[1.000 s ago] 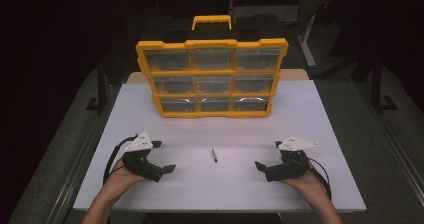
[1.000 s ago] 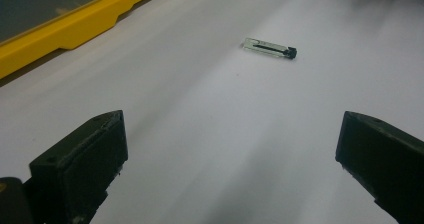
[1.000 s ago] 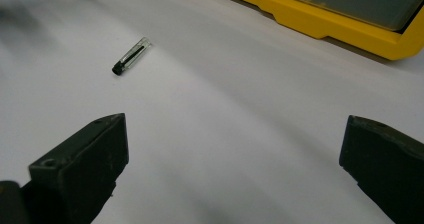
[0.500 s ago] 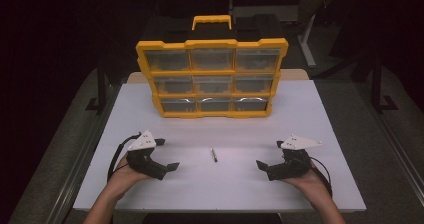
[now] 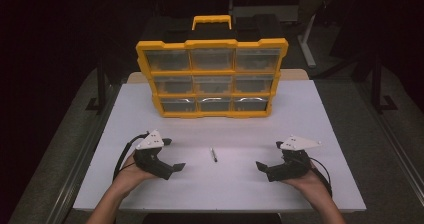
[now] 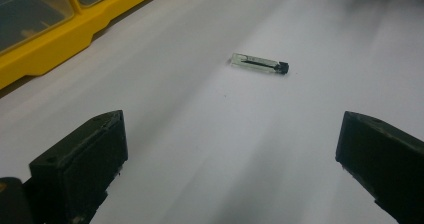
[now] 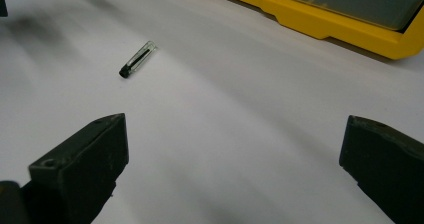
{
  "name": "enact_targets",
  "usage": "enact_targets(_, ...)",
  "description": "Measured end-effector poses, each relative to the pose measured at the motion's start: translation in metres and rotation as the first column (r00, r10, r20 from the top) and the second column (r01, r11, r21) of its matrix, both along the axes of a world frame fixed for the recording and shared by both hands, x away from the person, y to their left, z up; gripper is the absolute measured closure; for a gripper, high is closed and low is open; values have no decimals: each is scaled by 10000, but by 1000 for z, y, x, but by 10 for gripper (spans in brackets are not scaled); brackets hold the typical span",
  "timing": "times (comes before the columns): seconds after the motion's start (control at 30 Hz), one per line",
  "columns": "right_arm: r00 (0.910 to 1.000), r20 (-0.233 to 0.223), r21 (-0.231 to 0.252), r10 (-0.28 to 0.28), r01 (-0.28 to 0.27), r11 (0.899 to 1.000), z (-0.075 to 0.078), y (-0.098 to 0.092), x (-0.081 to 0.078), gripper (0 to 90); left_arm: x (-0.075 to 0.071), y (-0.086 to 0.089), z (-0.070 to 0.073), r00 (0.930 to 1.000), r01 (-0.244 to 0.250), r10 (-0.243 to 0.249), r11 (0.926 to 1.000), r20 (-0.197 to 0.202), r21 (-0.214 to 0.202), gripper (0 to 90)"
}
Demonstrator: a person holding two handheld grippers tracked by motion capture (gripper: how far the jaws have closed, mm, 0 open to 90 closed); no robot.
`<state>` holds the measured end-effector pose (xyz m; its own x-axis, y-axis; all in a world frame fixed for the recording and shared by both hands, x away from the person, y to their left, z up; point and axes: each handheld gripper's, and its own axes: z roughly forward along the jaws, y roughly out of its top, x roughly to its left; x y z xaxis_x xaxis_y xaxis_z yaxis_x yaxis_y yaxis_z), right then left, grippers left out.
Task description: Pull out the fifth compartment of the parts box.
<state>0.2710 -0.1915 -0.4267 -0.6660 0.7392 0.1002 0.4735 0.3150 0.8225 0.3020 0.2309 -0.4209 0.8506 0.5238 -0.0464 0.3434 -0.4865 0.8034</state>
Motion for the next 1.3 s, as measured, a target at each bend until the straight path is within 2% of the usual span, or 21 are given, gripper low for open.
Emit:
enact_targets(0.2, 10000, -7, 4, -63, 63, 10000, 1, -1, 0, 0, 3, -5, -1, 9999, 132, -132, 9999, -85, 20, 3)
enact_targets(0.6, 10000, -30, 52, -39, 39, 10000, 0, -1, 1, 0, 8, -10, 3, 9999, 144, -142, 9997, 79, -198, 3)
enact_targets(1.0, 10000, -43, 66, -56, 56, 10000, 0, -1, 1, 0, 19, -13, 11, 9997, 106, -97, 9991, 216, -421, 3)
enact_targets(1.17, 10000, -29, 75, -60, 60, 10000, 0, -1, 1, 0, 22, -17, 12, 9997, 143, -135, 9992, 193, -383, 3)
enact_targets(1.3, 10000, -55, 87, -77, 77, 9999, 0, -2, 1, 0, 26, -21, 12, 9997, 223, -216, 9983, 132, -548, 3)
